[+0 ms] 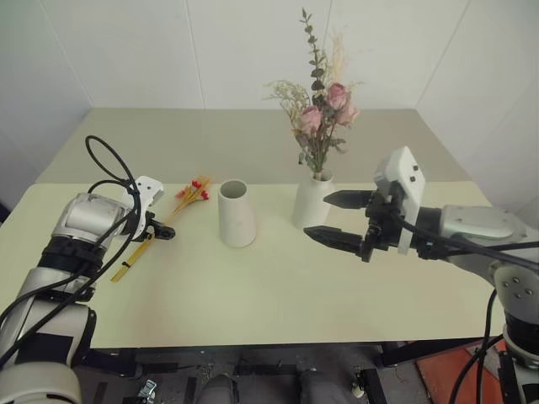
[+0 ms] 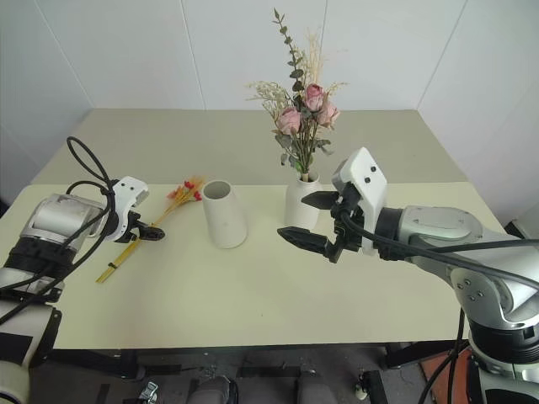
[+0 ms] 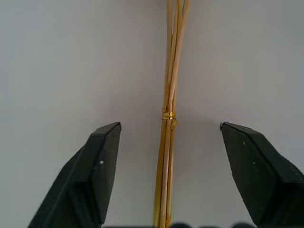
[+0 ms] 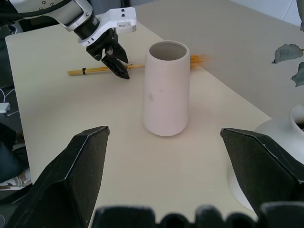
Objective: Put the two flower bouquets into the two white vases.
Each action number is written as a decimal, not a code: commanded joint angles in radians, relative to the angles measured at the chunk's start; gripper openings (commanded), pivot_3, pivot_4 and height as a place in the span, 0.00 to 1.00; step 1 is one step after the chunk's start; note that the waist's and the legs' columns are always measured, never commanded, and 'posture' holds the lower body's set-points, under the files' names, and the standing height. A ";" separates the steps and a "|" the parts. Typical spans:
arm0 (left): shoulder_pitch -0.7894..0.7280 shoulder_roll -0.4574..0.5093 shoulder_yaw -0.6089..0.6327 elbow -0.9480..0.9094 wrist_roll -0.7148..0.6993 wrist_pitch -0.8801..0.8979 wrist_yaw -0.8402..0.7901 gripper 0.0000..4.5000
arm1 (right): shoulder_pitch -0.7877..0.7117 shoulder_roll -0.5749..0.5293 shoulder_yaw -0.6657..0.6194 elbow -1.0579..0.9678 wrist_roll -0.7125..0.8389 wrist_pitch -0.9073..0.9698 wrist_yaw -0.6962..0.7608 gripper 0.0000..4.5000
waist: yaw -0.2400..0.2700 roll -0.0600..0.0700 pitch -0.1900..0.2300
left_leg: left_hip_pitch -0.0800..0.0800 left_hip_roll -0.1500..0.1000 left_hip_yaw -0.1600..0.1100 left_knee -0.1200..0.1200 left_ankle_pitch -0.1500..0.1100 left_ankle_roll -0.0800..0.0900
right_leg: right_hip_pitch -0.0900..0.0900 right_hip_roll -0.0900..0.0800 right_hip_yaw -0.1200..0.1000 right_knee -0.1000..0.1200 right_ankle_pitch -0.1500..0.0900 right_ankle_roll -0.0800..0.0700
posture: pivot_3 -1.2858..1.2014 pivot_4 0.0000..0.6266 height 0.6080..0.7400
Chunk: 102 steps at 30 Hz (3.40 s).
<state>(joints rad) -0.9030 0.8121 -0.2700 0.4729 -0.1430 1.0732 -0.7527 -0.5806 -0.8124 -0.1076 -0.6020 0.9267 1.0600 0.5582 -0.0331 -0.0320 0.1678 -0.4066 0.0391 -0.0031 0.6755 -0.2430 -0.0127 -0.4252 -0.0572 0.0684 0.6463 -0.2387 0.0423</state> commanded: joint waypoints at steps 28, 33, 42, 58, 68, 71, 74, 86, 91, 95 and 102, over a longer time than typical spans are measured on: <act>-0.226 -0.357 0.814 -0.084 -0.343 -0.640 0.333 0.01 | 0.037 0.052 -0.008 0.001 -0.148 -0.100 -0.069 1.00 | 0.021 -0.003 0.002 | -0.001 -0.002 -0.001 0.002 0.000 0.000 | 0.001 -0.003 -0.001 0.000 0.001 0.001 | 0.52 0.24 1.00; -0.267 -0.434 0.864 0.063 -0.477 -0.840 0.121 0.01 | 0.064 0.094 -0.003 -0.019 -0.181 -0.134 -0.093 1.00 | 0.020 -0.003 0.002 | -0.001 -0.002 -0.001 0.002 0.000 0.000 | 0.001 -0.003 -0.001 0.000 0.001 0.001 | 0.52 0.24 1.00; -0.381 -0.481 0.879 0.336 -0.587 -0.820 -0.015 0.01 | 0.135 0.132 -0.020 -0.078 -0.223 -0.152 -0.147 1.00 | 0.018 -0.004 0.002 | -0.001 -0.003 -0.002 0.003 0.000 0.000 | 0.001 -0.003 -0.001 0.000 0.001 0.001 | 0.52 0.24 1.00; -0.180 -0.431 0.611 0.035 -0.537 -0.612 -0.235 0.01 | 0.186 0.148 -0.038 -0.110 -0.235 -0.152 -0.185 1.00 | 0.012 -0.004 0.002 | 0.000 -0.003 -0.002 0.002 0.000 0.000 | 0.001 -0.002 -0.001 0.000 0.001 0.001 | 0.52 0.24 1.00; -0.111 -0.405 0.618 -0.089 -0.579 -0.538 -0.200 0.01 | 0.190 0.145 -0.031 -0.098 -0.236 -0.154 -0.168 1.00 | 0.016 -0.004 0.002 | 0.000 -0.003 -0.002 0.002 0.000 0.000 | 0.002 -0.002 -0.001 0.000 0.001 0.001 | 0.52 0.24 1.00; -0.070 -0.405 0.597 -0.110 -0.568 -0.539 -0.208 0.01 | 0.182 0.151 -0.024 -0.089 -0.241 -0.158 -0.164 1.00 | 0.016 -0.003 0.002 | 0.000 -0.003 -0.002 0.002 0.000 0.000 | 0.002 -0.002 -0.001 0.000 0.001 0.001 | 0.52 0.24 1.00; -0.037 -0.413 0.576 -0.127 -0.556 -0.562 -0.220 0.01 | 0.176 0.153 -0.021 -0.079 -0.248 -0.164 -0.158 1.00 | 0.016 -0.003 0.002 | 0.001 -0.003 -0.002 0.002 0.000 0.000 | 0.002 -0.002 -0.001 0.001 0.001 0.001 | 0.52 0.24 1.00; 0.024 -0.420 0.555 -0.139 -0.538 -0.680 -0.279 0.01 | 0.185 0.144 -0.063 -0.104 -0.173 -0.182 -0.075 1.00 | 0.018 -0.003 0.002 | 0.001 -0.003 -0.002 0.002 0.000 0.000 | 0.002 -0.002 -0.001 0.000 0.001 0.001 | 0.52 0.24 1.00; 0.050 -0.397 0.551 -0.163 -0.555 -0.660 -0.340 0.23 | 0.193 0.133 -0.070 -0.111 -0.161 -0.194 -0.047 1.00 | 0.016 -0.003 0.002 | 0.001 -0.003 -0.002 0.002 0.000 0.000 | 0.002 -0.002 -0.001 0.000 0.001 0.001 | 0.52 0.24 1.00; 0.068 -0.392 0.561 -0.182 -0.557 -0.659 -0.333 0.52 | 0.195 0.125 -0.071 -0.108 -0.159 -0.198 -0.043 1.00 | 0.016 -0.003 0.002 | 0.001 -0.003 -0.002 0.002 0.000 0.000 | 0.002 -0.002 -0.001 0.000 0.001 0.001 | 0.52 0.24 1.00; 0.139 -0.311 0.519 -0.231 -0.480 -0.672 -0.336 0.99 | 0.192 0.102 -0.075 -0.095 -0.162 -0.201 -0.024 1.00 | 0.015 -0.003 0.002 | 0.001 -0.003 -0.002 0.002 0.000 0.000 | 0.002 -0.002 -0.001 0.000 0.001 0.001 | 0.52 0.24 1.00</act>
<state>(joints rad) -0.7672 0.4590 0.2505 0.2894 -0.6403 0.4156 -1.0756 -0.3815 -0.6976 -0.1446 -0.6796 0.7603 0.8936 0.5260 -0.0179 -0.0353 0.1697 -0.4058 0.0364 -0.0056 0.6780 -0.2428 -0.0125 -0.4229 -0.0594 0.0675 0.6466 -0.2380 0.0438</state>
